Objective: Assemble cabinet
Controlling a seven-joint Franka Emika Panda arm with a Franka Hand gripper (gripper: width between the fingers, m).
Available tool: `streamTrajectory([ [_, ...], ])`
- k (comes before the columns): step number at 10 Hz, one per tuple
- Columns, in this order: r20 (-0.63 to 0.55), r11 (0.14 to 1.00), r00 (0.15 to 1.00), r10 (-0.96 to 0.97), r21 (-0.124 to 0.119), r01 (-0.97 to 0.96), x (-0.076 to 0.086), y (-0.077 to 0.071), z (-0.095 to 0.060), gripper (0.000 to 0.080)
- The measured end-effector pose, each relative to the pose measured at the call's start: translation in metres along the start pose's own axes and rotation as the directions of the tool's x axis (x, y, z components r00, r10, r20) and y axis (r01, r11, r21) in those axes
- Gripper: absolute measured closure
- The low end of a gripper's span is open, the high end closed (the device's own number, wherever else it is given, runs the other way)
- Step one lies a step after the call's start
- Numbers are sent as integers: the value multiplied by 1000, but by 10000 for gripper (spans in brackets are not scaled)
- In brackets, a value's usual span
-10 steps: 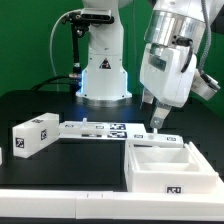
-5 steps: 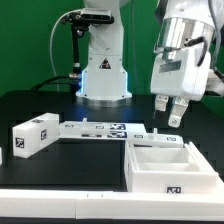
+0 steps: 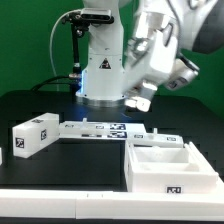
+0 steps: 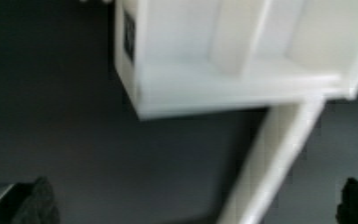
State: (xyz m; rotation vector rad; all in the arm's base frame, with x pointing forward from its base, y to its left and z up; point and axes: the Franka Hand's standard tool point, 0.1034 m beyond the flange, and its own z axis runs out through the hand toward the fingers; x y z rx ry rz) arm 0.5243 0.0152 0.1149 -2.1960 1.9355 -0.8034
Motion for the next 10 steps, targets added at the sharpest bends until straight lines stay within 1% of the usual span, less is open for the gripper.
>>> streamTrajectory([
  [1,-9,999,1000,7,38,-6,21,4,-6,3],
  [2,39,999,999,27,44,-28,17,5,-14,3],
  [3,55,999,998,20,46,-23,15,4,-15,3],
  [5,41,999,999,-5,35,3,22,9,-9,3],
  [6,38,999,999,-29,37,28,24,9,-9,3],
  [7,40,995,996,-81,61,78,31,-2,-15,3],
  [9,45,982,986,-163,104,158,51,-18,-30,3],
  [10,42,971,978,-206,134,199,63,-29,-40,3],
])
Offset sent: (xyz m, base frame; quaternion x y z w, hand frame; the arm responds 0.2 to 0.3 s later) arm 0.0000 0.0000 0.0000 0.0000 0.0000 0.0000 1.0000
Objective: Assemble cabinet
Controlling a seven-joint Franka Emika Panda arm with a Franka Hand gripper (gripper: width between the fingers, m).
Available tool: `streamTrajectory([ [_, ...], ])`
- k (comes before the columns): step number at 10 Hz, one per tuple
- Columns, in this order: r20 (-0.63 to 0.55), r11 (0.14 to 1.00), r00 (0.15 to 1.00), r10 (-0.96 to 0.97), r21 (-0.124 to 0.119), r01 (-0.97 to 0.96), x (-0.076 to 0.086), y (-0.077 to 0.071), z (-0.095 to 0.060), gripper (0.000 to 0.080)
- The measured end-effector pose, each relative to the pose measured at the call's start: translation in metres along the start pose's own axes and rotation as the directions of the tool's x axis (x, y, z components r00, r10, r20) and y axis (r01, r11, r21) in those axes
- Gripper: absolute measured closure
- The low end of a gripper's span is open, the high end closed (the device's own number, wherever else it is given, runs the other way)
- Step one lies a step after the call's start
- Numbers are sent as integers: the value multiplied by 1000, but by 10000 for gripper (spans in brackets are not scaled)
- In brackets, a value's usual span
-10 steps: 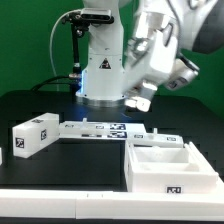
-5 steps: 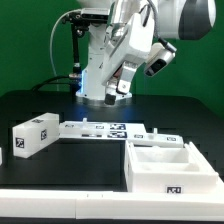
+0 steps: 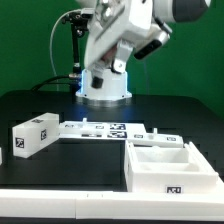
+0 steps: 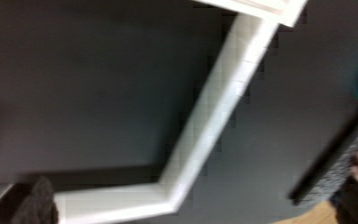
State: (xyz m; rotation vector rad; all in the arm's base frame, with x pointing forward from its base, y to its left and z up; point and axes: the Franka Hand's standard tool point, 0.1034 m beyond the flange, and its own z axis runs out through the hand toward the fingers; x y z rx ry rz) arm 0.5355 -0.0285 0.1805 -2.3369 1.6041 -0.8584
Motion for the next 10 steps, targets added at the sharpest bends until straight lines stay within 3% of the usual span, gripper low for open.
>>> streamTrajectory([
  [1,-6,999,1000,-28,25,28,4,-8,-7,3],
  [2,-13,999,999,-42,32,42,2,-10,-8,3],
  [6,-18,999,999,-48,20,48,4,-5,-5,3],
  [8,35,996,998,-58,66,56,21,-24,-23,3],
  [10,70,994,997,-24,110,16,25,-34,-43,3],
])
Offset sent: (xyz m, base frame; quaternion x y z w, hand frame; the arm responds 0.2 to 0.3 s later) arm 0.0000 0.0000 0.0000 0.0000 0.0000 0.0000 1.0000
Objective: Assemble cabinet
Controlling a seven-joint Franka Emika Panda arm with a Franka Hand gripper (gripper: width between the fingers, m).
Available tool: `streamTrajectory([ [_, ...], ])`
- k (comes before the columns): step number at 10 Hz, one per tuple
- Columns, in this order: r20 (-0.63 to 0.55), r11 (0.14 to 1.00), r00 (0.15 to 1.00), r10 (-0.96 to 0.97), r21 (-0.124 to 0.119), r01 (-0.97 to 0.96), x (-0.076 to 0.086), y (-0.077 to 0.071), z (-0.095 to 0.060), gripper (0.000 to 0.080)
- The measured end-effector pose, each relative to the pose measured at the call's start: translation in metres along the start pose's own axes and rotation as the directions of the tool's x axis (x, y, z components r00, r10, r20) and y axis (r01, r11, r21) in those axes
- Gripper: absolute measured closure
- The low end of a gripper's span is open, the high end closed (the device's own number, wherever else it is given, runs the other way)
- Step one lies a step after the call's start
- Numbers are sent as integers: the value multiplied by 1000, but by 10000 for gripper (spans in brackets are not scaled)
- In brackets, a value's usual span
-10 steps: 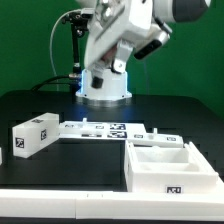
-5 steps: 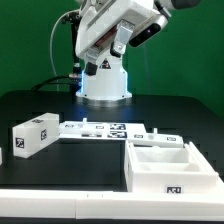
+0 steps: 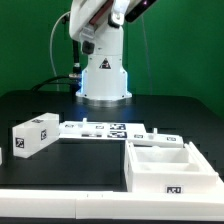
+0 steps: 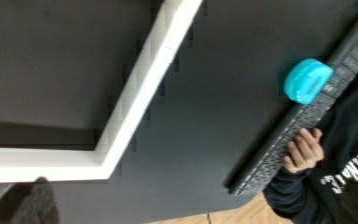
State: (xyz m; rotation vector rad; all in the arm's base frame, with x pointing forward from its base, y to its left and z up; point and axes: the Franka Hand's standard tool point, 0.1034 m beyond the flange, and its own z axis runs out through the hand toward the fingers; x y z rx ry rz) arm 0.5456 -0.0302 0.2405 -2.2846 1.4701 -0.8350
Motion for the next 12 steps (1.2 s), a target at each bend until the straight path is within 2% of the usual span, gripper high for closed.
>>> streamTrajectory([
  [1,51,999,998,28,25,-29,-3,-8,-12,3],
  [2,115,998,993,42,36,-46,-7,-13,-22,3],
  [5,139,999,990,24,23,-27,-10,-9,-19,3],
  [8,151,1000,988,-18,25,14,-9,-9,-18,3],
  [9,191,996,978,-83,41,76,1,-11,-21,3],
  [11,252,997,967,-37,79,18,18,-16,-34,3],
  [12,271,996,962,-24,84,1,20,-14,-37,3],
])
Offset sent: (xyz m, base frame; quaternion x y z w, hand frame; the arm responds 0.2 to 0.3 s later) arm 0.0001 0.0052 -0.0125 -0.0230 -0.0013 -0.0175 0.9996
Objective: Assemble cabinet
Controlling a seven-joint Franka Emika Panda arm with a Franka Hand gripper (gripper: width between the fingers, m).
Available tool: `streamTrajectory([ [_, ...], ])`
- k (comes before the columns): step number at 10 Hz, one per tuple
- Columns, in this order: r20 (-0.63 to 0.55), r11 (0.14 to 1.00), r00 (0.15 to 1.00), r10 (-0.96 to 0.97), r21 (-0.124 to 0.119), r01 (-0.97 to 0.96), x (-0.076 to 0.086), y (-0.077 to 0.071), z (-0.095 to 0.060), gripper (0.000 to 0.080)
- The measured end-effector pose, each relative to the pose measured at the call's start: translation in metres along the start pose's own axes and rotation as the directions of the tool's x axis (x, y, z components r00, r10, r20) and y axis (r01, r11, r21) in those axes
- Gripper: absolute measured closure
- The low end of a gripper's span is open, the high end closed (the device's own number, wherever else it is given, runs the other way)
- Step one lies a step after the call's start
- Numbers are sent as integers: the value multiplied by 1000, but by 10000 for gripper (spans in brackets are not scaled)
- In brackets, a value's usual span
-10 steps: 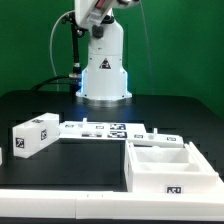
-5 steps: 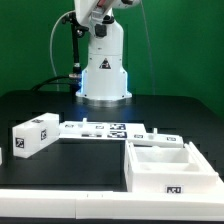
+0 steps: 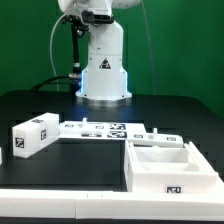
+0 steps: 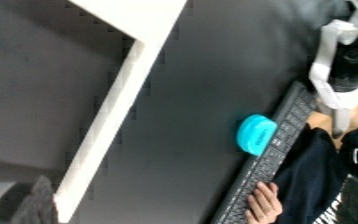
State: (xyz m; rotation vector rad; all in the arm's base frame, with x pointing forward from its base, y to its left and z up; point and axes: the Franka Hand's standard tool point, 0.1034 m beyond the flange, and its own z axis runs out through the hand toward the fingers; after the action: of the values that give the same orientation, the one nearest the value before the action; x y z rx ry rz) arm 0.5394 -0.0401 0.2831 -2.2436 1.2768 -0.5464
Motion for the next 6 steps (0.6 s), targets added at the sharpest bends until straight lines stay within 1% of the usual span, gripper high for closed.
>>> streamTrajectory([
  [1,65,1000,998,28,4,-28,-1,4,0,3],
  [2,143,997,987,72,17,-75,2,8,-4,3],
  [3,202,996,975,89,10,-93,4,14,-4,3],
  [4,221,997,973,67,12,-71,8,20,-3,3],
  [5,201,998,978,51,25,-57,13,28,-1,3],
  [6,157,999,987,46,19,-50,14,39,5,3],
])
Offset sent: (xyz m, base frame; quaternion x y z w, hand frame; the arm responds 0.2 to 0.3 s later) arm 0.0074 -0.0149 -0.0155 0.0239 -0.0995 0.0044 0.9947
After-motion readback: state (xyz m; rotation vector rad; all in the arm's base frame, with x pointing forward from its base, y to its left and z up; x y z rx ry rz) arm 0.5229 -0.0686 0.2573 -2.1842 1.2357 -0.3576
